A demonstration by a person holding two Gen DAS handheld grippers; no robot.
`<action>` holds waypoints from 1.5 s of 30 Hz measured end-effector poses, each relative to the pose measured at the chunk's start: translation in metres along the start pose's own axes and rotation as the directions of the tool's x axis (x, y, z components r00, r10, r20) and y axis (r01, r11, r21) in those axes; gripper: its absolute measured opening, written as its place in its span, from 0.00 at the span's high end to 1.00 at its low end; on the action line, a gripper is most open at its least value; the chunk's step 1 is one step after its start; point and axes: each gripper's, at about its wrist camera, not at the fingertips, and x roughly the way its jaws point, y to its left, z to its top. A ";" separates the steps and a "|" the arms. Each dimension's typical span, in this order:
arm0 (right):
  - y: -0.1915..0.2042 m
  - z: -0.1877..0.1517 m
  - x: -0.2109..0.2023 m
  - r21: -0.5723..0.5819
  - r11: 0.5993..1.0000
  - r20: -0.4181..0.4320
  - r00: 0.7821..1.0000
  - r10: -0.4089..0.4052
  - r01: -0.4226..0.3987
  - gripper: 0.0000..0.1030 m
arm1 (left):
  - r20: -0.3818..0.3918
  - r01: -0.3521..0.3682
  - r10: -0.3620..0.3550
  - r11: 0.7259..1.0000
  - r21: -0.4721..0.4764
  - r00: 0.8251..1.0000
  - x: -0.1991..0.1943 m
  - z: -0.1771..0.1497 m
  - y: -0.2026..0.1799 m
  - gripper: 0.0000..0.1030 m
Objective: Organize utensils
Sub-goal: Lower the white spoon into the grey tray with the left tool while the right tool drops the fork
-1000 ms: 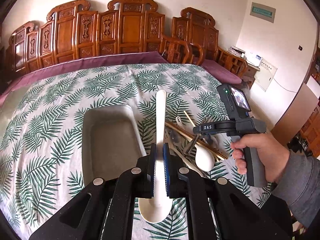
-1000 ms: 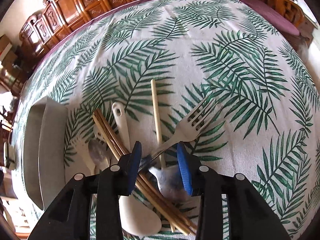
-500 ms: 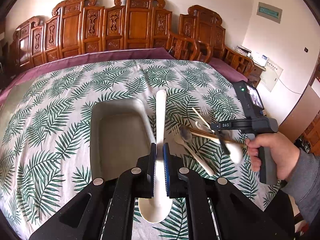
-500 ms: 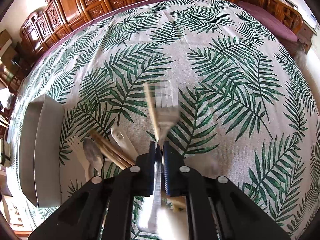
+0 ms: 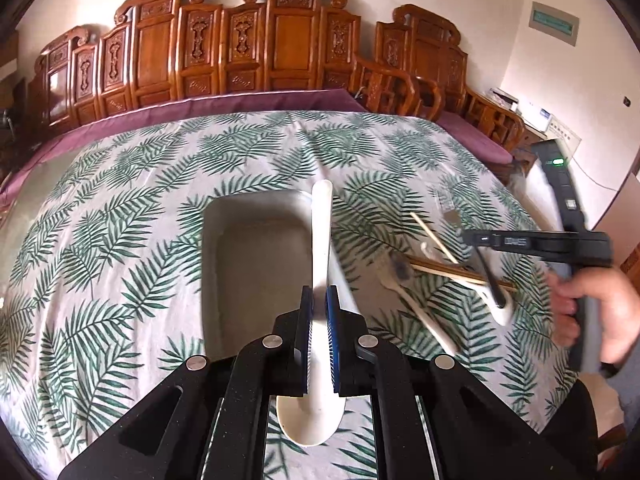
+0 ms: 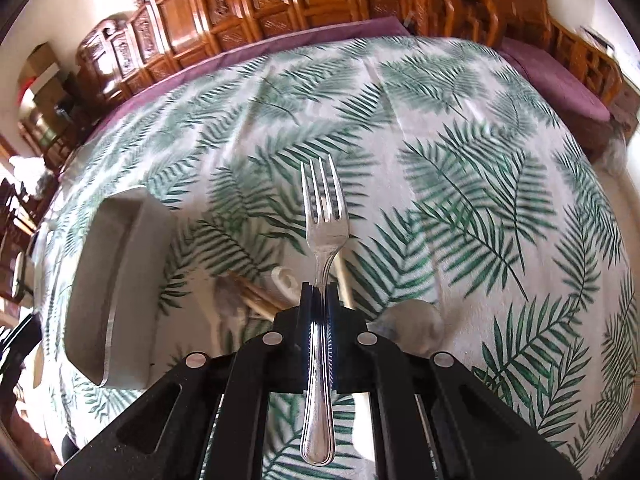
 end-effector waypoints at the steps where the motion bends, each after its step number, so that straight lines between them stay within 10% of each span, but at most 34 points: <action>1: 0.004 0.001 -0.002 -0.008 1.000 0.006 1.000 0.005 -0.005 0.92 | -0.004 -0.006 0.006 1.000 -0.003 1.000 0.003 0.001 0.004 0.94; 22: 0.117 0.017 -0.012 -0.147 0.971 0.033 0.981 0.193 -0.187 0.92 | -0.078 -0.052 0.047 0.997 -0.060 0.996 0.054 0.012 0.042 0.92; 45: 0.196 0.009 0.031 -0.205 0.932 -0.077 0.955 0.288 -0.298 0.92 | 0.060 -0.161 0.166 0.984 -0.072 0.984 -0.069 -0.024 0.059 0.75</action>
